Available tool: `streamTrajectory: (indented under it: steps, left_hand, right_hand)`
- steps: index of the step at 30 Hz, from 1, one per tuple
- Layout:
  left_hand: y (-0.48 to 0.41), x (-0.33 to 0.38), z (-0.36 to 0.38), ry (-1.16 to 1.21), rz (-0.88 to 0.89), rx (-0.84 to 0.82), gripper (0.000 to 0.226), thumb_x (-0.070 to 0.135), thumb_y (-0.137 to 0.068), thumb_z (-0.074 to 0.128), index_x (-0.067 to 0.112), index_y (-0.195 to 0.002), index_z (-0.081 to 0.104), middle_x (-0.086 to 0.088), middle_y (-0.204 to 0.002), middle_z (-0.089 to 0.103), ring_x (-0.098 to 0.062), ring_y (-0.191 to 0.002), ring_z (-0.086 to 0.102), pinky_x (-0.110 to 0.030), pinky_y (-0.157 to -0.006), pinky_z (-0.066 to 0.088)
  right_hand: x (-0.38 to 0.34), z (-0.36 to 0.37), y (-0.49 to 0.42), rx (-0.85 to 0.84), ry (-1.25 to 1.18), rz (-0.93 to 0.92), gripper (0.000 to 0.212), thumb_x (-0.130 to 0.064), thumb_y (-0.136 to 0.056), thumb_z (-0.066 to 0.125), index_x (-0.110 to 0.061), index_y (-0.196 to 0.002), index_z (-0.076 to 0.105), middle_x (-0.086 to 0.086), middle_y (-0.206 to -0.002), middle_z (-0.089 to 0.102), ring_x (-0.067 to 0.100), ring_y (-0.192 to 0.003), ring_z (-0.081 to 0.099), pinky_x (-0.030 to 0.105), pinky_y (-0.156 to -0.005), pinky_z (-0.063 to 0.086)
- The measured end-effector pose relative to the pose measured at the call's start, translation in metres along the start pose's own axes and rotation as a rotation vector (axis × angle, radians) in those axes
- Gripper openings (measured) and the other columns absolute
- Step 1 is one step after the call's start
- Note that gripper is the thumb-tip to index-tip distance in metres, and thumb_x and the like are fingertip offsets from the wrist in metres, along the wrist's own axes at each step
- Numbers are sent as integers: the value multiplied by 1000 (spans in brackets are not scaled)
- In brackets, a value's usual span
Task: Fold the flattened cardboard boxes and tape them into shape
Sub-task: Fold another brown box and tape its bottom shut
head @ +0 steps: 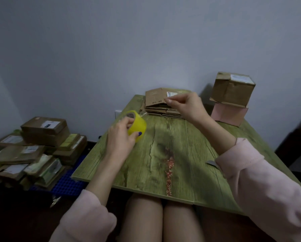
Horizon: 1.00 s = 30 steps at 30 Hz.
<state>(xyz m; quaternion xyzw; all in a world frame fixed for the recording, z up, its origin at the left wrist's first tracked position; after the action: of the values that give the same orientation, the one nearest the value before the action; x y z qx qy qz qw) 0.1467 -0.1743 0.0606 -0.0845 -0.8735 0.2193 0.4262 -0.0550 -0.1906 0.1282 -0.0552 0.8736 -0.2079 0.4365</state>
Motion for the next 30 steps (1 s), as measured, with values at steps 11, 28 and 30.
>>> streamTrajectory:
  steps: [11, 28, 30]
  left_hand:
    - [-11, -47, 26, -489, 120, -75, 39, -1, -79, 63, 2, -117, 61, -18, -115, 63, -34, -111, 50, -35, -97, 32]
    - [-13, 46, 125, -468, 132, -330, 50, 20, -90, 53, -2, -131, 36, -17, -133, 40, -30, -124, 32, -38, -104, 30]
    - [-22, 44, 133, -495, 136, -363, 50, 22, -90, 54, -2, -131, 36, -16, -133, 40, -30, -124, 32, -38, -104, 31]
  right_hand:
    - [65, -22, 55, -214, 316, 105, 22, -25, -89, 64, -20, -109, 70, -4, -99, 69, 7, -91, 61, 21, -78, 41]
    - [180, -127, 115, -106, 574, 480, 51, -27, -80, 74, -11, -124, 53, 2, -92, 59, 16, -85, 53, 24, -74, 39]
    - [191, -136, 107, -117, 609, 554, 52, -30, -81, 73, -11, -125, 52, 5, -100, 60, 18, -89, 53, 25, -75, 39]
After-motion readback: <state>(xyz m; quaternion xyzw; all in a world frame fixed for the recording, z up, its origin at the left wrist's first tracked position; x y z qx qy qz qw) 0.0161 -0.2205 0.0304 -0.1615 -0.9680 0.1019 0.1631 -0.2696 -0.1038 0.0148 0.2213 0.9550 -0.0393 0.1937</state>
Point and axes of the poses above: each hand's wrist, its own y-axis away from the middle knuckle, its own z-axis out of the palm, x = y × z, the point moved 7 cm from there along -y, towards the middle knuckle
